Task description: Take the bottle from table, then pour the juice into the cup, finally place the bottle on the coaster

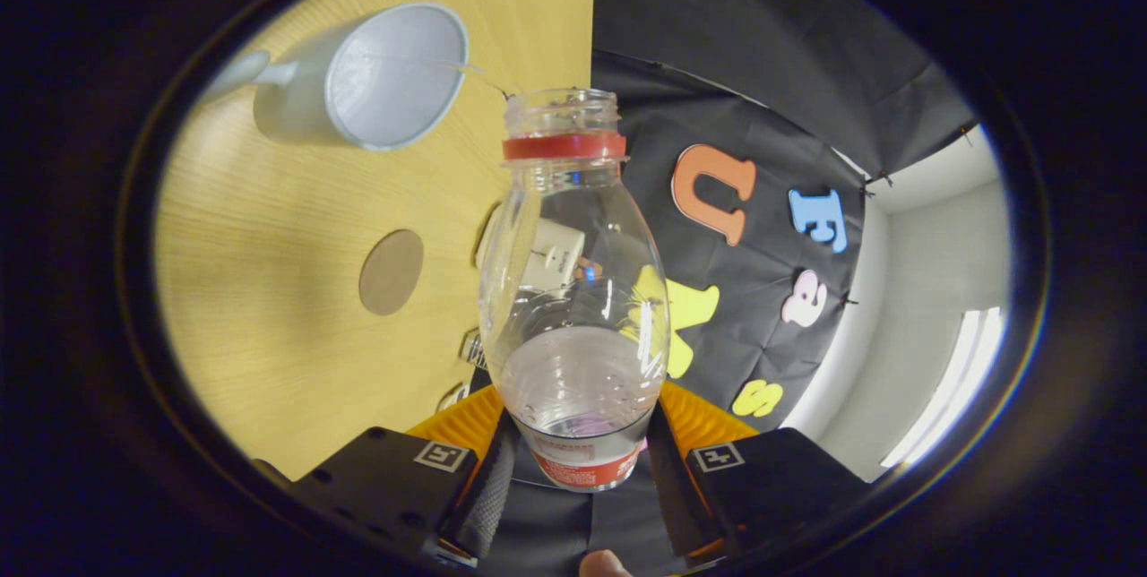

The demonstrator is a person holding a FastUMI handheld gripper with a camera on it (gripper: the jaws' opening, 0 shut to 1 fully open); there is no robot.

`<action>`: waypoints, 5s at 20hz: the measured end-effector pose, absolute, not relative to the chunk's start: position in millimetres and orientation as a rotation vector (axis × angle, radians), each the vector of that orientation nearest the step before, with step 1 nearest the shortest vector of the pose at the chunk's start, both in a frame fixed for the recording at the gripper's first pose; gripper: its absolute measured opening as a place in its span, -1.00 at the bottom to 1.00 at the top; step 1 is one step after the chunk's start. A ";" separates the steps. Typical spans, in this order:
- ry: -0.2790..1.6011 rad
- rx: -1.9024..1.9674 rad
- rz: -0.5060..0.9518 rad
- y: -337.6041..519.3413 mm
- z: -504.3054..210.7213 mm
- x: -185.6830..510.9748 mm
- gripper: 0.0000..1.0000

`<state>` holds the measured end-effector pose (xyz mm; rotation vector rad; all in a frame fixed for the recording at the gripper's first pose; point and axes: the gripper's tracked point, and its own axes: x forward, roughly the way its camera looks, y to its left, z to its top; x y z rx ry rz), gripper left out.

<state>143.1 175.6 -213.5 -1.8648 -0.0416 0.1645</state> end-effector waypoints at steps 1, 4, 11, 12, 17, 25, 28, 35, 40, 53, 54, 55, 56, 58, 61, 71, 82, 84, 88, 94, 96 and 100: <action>-0.044 -1.869 0.165 175.8 -212.9 142.3 0.52; -0.056 -1.881 0.165 178.7 -212.0 141.7 0.52; -0.071 -1.895 0.161 178.8 -208.1 141.7 0.52; -0.072 -1.898 0.160 179.5 -208.4 142.7 0.52; -0.083 -1.915 0.151 178.1 -203.0 140.7 0.51; -0.103 -1.946 0.138 178.6 -192.0 140.6 0.51; -0.109 -1.956 0.134 180.1 -190.8 139.8 0.51; -0.121 -1.985 0.130 186.1 -188.1 138.7 0.51; -0.134 -2.000 0.130 189.7 -187.3 138.2 0.51; -0.154 -2.032 0.123 190.6 -185.1 141.6 0.51; -0.154 -2.033 0.123 190.6 -185.0 141.4 0.51; -0.154 -2.033 0.123 190.3 -184.5 141.1 0.51; -0.155 -2.032 0.123 190.5 -184.8 141.6 0.51; -0.160 -2.029 0.122 191.5 -184.6 141.5 0.51; -0.162 -2.010 0.117 191.0 -183.9 141.2 0.51; 0.038 -1.510 0.173 176.6 -213.8 129.9 0.52; 0.155 -0.758 0.278 174.2 -202.7 105.1 0.52; 0.158 -0.619 0.292 173.6 -194.5 104.8 0.52; 0.145 -0.355 0.319 171.6 -174.6 111.5 0.52; 0.105 -0.094 0.380 188.0 -149.2 147.0 0.51; 0.119 -0.034 0.402 190.9 -154.4 160.1 0.51; 0.163 0.006 0.399 194.9 -177.6 187.0 0.52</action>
